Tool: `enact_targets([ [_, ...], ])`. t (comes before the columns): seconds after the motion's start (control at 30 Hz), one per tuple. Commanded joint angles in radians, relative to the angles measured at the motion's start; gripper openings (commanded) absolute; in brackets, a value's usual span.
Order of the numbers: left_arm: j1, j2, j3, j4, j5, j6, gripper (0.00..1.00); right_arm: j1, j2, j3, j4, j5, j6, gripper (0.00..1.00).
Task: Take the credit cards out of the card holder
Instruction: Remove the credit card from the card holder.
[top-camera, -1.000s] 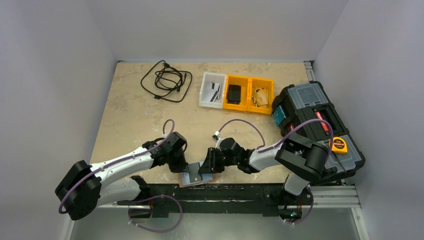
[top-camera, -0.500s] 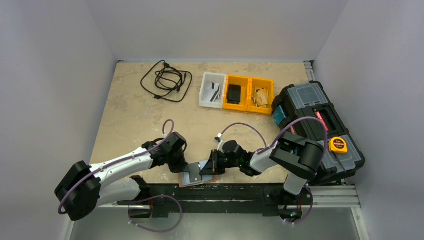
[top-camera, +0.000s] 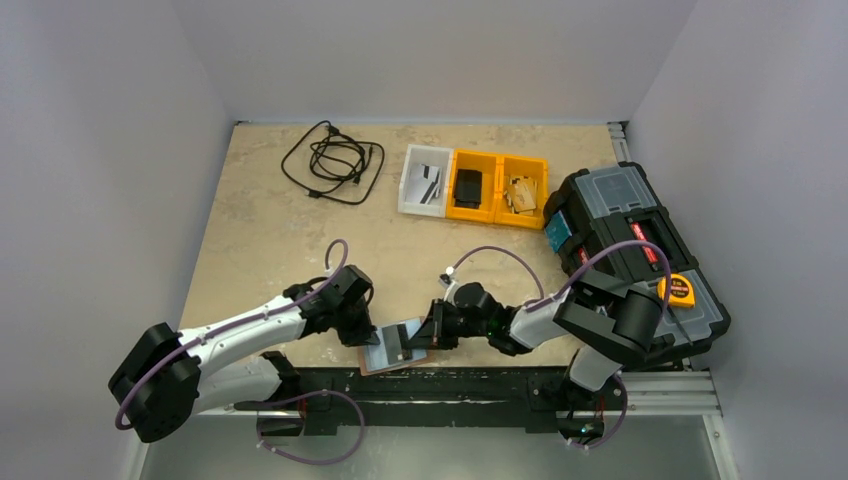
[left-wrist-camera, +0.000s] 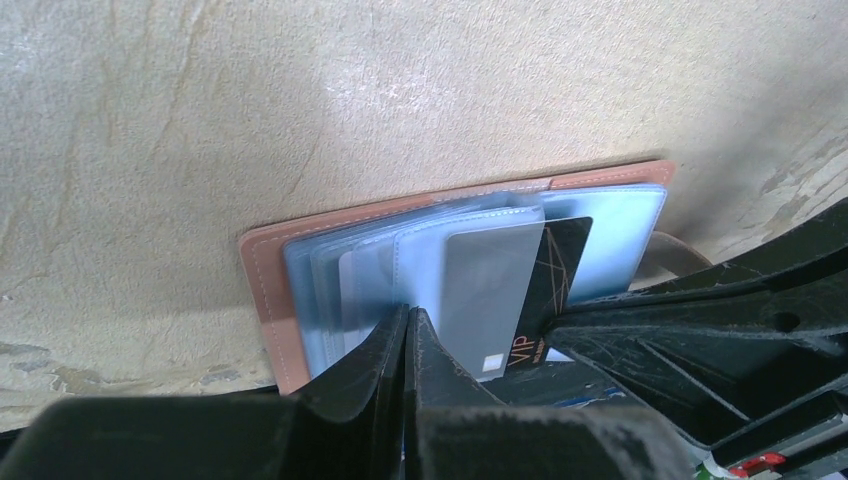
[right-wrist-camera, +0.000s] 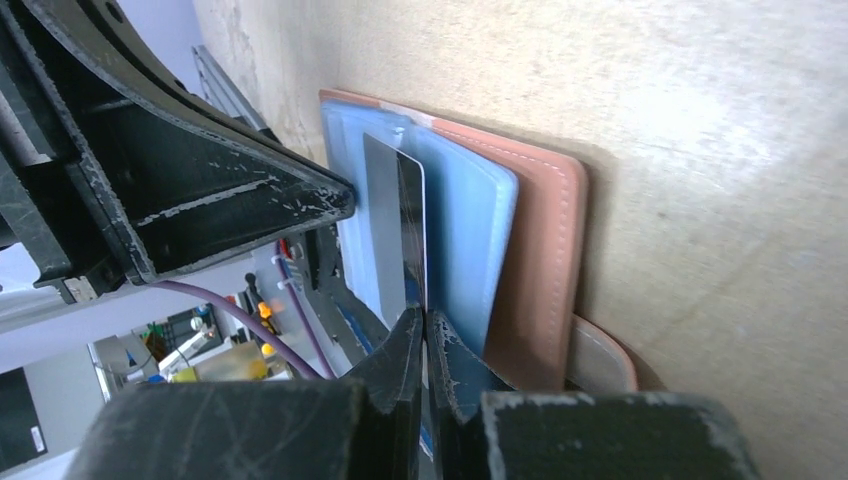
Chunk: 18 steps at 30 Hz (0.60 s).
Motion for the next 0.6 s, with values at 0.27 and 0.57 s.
enact_targets([
  [0.27,0.010,0.030,-0.032,-0.083,-0.085,0.024,0.00,-0.011,0.032,0.029,-0.025,0.003,-0.053,0.29],
  [0.57,0.010,0.041,-0.020,-0.082,-0.080,0.030,0.00,-0.011,0.093,0.029,0.049,-0.034,-0.020,0.20],
])
